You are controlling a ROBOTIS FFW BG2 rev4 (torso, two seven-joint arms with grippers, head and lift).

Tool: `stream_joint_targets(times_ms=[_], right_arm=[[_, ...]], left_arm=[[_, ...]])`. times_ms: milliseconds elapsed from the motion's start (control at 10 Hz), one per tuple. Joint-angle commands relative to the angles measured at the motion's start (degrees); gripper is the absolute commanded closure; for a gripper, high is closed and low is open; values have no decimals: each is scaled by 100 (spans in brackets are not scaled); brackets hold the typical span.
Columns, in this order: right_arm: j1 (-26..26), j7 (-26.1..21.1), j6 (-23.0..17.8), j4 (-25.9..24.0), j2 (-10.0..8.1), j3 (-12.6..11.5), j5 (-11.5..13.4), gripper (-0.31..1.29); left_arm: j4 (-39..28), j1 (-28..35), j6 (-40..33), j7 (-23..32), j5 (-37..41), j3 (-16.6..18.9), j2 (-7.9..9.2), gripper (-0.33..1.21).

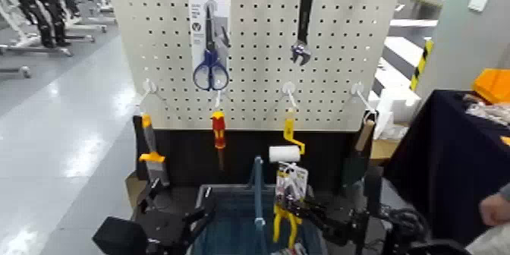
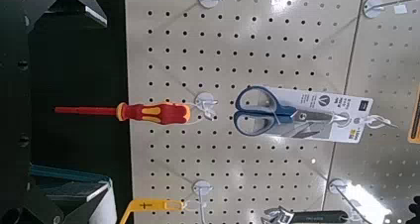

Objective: Put the yellow pliers into the crate.

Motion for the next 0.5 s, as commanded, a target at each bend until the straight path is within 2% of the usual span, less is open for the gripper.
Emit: stream_joint_targets(times_ms=[100, 200, 300, 400, 500], right_arm=[[-56, 20, -55, 203, -14, 58, 74, 114], [-47, -6, -72, 273, -23, 58, 83, 113], [-47, -50, -11, 282, -23, 40, 83, 103], [-47, -59, 95, 282, -23, 14, 83, 55], [-47, -59, 130, 264, -23, -4, 83, 14]], left_arm=[[0, 0, -15, -2, 0, 11, 0, 14], [0, 0, -15, -2, 0, 11, 0, 14], [0, 9, -15, -2, 0, 19, 0, 14], [0, 18, -24, -2, 0, 11, 0, 14], [0, 18, -24, -2, 0, 11, 0, 14]])
